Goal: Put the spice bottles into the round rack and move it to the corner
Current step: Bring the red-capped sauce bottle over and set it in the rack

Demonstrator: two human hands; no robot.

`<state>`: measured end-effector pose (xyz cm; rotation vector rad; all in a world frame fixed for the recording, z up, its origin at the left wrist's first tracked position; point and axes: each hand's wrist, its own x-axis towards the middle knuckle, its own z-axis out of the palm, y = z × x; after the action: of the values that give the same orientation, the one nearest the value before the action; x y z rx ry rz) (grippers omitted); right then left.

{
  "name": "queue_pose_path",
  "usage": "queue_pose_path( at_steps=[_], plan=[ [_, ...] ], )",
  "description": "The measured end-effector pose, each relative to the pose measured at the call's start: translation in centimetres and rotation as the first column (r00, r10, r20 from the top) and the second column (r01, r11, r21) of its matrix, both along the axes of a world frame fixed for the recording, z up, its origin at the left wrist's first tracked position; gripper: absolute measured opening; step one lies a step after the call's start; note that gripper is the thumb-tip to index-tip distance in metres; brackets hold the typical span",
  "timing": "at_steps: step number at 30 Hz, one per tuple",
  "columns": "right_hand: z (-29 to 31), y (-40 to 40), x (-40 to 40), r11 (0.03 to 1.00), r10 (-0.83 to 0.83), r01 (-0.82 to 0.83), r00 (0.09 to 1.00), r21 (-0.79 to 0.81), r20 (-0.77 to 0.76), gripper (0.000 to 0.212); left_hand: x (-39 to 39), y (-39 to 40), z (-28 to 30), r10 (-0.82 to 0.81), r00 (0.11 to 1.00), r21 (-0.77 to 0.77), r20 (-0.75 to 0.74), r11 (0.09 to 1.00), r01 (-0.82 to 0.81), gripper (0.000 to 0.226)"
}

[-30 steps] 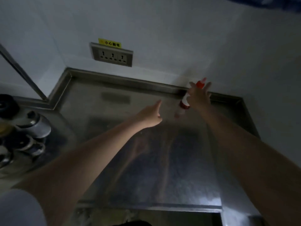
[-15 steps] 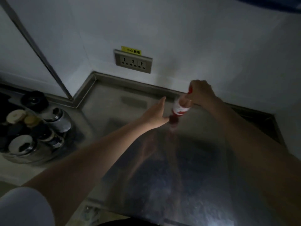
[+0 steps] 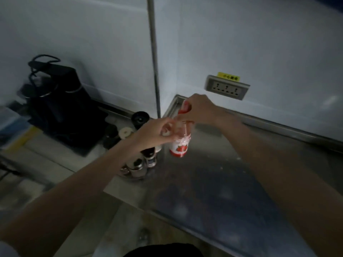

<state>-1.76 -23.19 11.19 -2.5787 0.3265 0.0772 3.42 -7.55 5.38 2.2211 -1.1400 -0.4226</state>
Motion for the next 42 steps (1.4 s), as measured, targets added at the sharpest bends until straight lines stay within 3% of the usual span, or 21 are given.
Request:
queue_pose_path(
  at_steps=[3,6,8,11,16,19,22,28,31,38,42],
  plan=[
    [-1.2,3.8,1.7,1.000,0.000,0.000,1.000,-0.025,-0.019,0.022,3.2,4.8,-0.4,0.004,0.988,0.060,0.152,0.998,-0.013,0.027],
    [-1.8,5.8,2.3,0.997,-0.030,0.026,0.998,-0.070,-0.056,0.024,5.7,8.1,-1.1,0.227,0.955,-0.073,0.189,0.974,-0.216,0.022],
    [-2.0,6.3,2.4,0.996,-0.076,0.072,0.994,-0.052,-0.076,0.022,7.2,9.9,-2.0,0.377,0.923,-0.082,0.075,0.925,-0.371,0.021],
    [-1.6,6.8,2.6,0.990,-0.141,0.141,0.984,-0.009,-0.107,0.023,9.1,11.5,-3.9,0.530,0.841,0.029,-0.109,0.847,-0.531,0.023],
    [0.5,7.5,3.6,0.972,-0.169,0.159,0.985,-0.174,-0.043,0.022,10.5,11.5,-4.5,0.623,0.745,-0.015,-0.239,0.764,-0.645,0.031],
    [2.6,7.6,4.7,0.971,-0.193,0.208,0.973,-0.120,0.123,0.026,10.4,11.3,-4.4,0.575,0.786,-0.004,-0.227,0.807,-0.591,0.033],
    [3.6,8.4,6.0,0.976,-0.214,0.219,0.941,0.009,0.261,0.027,9.8,11.4,-4.6,0.477,0.872,0.046,-0.110,0.879,-0.475,0.032],
    [2.4,11.7,9.3,0.971,-0.202,0.141,0.915,0.191,0.350,0.024,10.1,12.9,-4.7,0.406,0.906,0.095,-0.122,0.913,-0.397,0.027],
    [1.0,12.9,11.0,0.975,-0.163,0.108,0.940,0.193,0.300,0.029,9.9,13.5,-4.6,0.389,0.883,0.169,-0.264,0.919,-0.355,0.040],
    [-3.6,14.9,13.8,0.999,0.040,-0.039,0.997,-0.009,0.062,0.021,10.9,14.5,-5.6,0.457,0.825,0.158,-0.334,0.890,-0.429,0.053],
    [-5.2,15.2,14.5,0.997,0.053,-0.054,0.998,-0.050,-0.025,0.029,11.4,14.5,-6.2,0.448,0.791,0.142,-0.417,0.891,-0.431,0.047]
  ],
)
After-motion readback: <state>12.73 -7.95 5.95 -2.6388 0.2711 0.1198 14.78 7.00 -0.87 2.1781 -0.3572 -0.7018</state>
